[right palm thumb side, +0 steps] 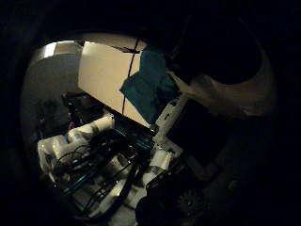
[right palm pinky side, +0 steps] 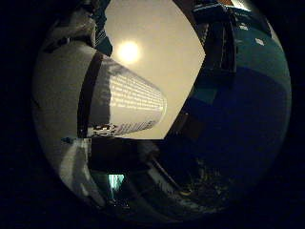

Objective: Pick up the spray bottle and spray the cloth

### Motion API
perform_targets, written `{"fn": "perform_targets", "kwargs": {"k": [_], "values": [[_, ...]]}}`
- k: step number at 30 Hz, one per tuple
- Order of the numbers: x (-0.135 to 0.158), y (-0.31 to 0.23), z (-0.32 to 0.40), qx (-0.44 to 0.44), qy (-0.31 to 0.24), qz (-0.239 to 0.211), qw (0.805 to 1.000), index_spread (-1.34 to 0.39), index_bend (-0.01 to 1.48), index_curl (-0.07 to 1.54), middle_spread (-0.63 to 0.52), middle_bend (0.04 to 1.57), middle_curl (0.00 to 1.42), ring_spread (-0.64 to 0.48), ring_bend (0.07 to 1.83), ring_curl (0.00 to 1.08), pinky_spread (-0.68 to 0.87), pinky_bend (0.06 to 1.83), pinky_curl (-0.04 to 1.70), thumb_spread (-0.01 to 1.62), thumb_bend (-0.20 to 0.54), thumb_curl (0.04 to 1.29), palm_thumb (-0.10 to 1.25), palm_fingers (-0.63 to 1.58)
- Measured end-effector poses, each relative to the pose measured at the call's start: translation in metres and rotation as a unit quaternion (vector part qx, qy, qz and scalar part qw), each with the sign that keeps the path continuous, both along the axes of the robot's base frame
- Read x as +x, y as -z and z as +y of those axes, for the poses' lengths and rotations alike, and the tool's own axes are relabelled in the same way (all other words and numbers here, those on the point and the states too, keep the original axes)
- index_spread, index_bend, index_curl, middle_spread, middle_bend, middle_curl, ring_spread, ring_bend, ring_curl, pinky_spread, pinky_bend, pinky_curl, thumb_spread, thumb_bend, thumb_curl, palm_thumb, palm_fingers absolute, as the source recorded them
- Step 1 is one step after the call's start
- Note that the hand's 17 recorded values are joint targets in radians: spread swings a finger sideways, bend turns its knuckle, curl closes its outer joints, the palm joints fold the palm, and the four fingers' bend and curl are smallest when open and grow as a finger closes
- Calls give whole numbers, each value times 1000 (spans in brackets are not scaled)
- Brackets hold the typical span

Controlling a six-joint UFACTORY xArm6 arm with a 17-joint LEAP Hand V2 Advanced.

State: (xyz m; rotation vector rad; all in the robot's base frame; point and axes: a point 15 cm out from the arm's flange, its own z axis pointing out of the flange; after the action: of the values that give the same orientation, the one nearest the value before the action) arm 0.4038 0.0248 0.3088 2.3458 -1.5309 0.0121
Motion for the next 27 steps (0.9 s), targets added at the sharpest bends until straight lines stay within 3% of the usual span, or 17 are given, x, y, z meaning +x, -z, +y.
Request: {"fn": "perform_targets", "kwargs": {"k": [12,27], "values": [[12,12,39,-82,-19,20,996,-170,1225,765,-109,1402,725,-208,1374,763,-186,1382,807,1124,-12,595,1053,1148],[9,13,39,-88,-13,28,996,-174,1222,767,-110,1397,731,-208,1373,763,-188,1374,818,1141,-11,592,1050,1149]]}}
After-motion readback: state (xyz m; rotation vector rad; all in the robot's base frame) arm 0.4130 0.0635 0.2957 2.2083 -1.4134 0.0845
